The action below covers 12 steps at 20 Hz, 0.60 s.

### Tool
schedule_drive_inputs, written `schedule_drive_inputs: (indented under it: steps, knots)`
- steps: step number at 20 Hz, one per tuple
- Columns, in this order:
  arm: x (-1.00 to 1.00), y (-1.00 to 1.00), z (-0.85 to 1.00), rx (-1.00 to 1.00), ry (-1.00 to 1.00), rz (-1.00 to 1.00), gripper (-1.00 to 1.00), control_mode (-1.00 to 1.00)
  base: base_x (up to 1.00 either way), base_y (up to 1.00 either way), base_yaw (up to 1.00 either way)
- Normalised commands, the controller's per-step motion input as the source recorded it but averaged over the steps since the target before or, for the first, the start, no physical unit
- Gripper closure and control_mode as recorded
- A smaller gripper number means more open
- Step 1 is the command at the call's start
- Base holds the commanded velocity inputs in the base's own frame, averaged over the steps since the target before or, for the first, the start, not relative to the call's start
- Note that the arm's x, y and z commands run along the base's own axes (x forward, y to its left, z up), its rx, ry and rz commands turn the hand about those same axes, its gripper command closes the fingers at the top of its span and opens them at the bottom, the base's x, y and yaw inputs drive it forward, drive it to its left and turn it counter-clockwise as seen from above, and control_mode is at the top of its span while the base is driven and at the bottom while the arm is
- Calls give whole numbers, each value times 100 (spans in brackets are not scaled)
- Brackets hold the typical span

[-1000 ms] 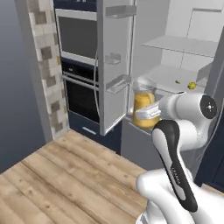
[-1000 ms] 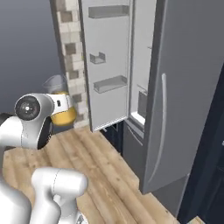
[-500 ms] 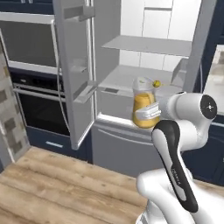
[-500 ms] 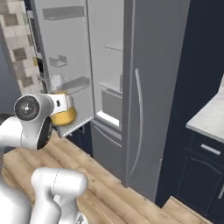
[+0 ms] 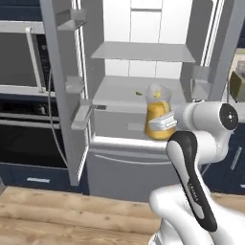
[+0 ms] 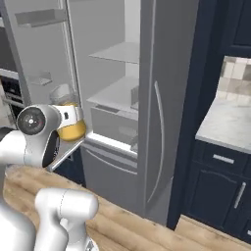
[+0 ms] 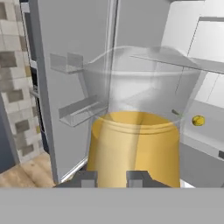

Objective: Move the lemon and lemon wedge from the top shelf to the second highest shelf to make space. Then, place the pitcher from the counter on the cleared top shelf.

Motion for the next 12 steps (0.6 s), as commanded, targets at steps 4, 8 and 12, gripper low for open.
schedule_drive_inputs:
  steps: [4, 8, 12]
  knots:
    - [0, 0, 0, 0, 0, 0, 100, 100, 53, 51, -38]
    - [0, 0, 0, 0, 0, 0, 100, 100, 54, 40, -38]
    - [0, 0, 0, 0, 0, 0, 100, 100, 56, 40, -36]
